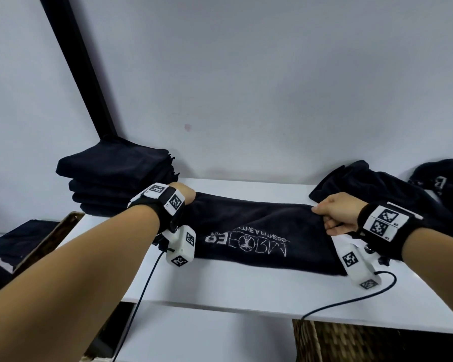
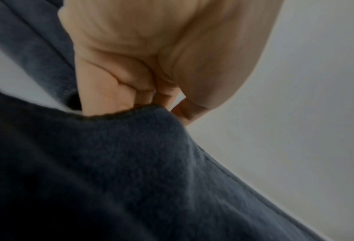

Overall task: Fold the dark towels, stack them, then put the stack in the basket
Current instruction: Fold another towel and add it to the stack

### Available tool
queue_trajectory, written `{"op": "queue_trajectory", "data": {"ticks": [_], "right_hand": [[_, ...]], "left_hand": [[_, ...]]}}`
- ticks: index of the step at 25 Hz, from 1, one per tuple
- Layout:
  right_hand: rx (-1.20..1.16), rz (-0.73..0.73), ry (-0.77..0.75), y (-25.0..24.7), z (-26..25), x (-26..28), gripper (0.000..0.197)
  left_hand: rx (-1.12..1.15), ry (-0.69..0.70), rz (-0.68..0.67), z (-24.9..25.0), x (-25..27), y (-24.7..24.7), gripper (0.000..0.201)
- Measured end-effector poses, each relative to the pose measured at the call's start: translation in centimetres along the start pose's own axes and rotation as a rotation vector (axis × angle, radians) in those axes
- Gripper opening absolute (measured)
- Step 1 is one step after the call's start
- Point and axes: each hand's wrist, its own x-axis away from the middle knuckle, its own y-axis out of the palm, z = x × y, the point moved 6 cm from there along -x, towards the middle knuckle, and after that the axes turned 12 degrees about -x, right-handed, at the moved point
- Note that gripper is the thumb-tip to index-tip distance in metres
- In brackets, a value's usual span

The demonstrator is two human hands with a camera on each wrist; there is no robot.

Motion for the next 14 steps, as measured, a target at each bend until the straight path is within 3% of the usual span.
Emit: {"op": "queue_trajectory", "data": {"ticks": [2,4,8,11,14], "right_hand": [[0.021,-0.032,-0.002,0.1,-0.2,0.2,0.006],[0.033,-0.024,-0.042,-0.1,-0.4,0.1,0.006],[0.078,0.053,-0.146,-0.6,-0.4,0.0,0.009],[0.110,0.089,-0.246,-1.0,-1.1,0.0,0.008],[0.102,0.138,-0.311,-1.6,-1.4,-0.7,0.011]], "left_hand": [[0.102,0.003,-0.029,0.5,-0.1,0.0,0.021],[-0.031,0.093,0.020,0.7,-0.6,-0.7,0.014],[0.073,0.128,0.136,0.2,-0.8,-2.5,0.035],[0.232,0.157,0.132,-0.5,-1.8,-3.1,0.019],[0.364,0.165,0.245,-0.8,-2.4,-3.1,0.012]]}}
